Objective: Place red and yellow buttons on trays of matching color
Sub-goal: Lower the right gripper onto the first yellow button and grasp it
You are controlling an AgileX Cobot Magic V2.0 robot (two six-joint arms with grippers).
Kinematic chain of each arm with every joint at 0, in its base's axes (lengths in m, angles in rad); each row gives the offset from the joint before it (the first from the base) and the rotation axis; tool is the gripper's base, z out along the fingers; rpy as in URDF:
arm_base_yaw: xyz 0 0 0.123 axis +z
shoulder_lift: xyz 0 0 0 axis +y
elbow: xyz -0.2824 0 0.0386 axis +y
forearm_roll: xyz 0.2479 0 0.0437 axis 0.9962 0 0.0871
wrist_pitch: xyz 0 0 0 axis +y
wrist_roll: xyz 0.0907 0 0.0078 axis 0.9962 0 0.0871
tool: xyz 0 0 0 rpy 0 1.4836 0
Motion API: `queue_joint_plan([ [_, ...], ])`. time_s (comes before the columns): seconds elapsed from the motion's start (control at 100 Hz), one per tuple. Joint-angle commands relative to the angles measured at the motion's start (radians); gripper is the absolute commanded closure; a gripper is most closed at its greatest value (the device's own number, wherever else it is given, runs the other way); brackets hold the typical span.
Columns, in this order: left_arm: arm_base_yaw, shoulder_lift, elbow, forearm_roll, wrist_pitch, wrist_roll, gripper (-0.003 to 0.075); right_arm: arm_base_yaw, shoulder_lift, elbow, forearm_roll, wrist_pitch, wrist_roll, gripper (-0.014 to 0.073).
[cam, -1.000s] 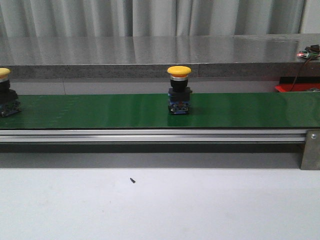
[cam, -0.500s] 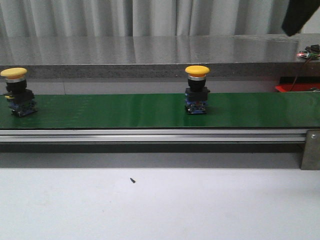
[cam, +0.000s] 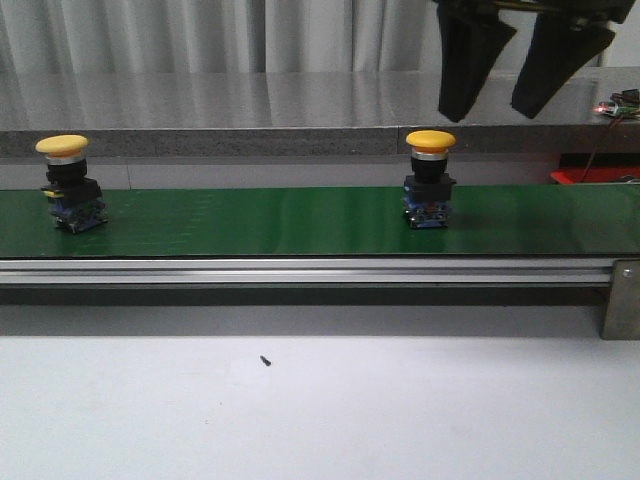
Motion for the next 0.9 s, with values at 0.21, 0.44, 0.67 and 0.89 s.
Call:
queue_joint_plan([
  [0.21,-0.008,0.002,-0.024,-0.026,-0.051,0.002,0.074,-0.002,0.071,-0.107,0.012,-0.059,-0.04,0.0032],
  [0.44,-0.008,0.002,-0.024,-0.026,-0.051,0.002,0.074,-0.004,0.122,-0.108,0.002,-0.097,-0.045,0.0059],
  [0.67,-0.008,0.002,-0.024,-0.026,-0.051,0.002,0.074,-0.004,0.125,-0.108,-0.024,-0.097,-0.044,0.0414],
  [0.89,-0.008,0.002,-0.024,-0.026,-0.051,0.002,0.074,-0.009,0.082,-0.108,-0.055,-0.089,-0.044,0.0443],
])
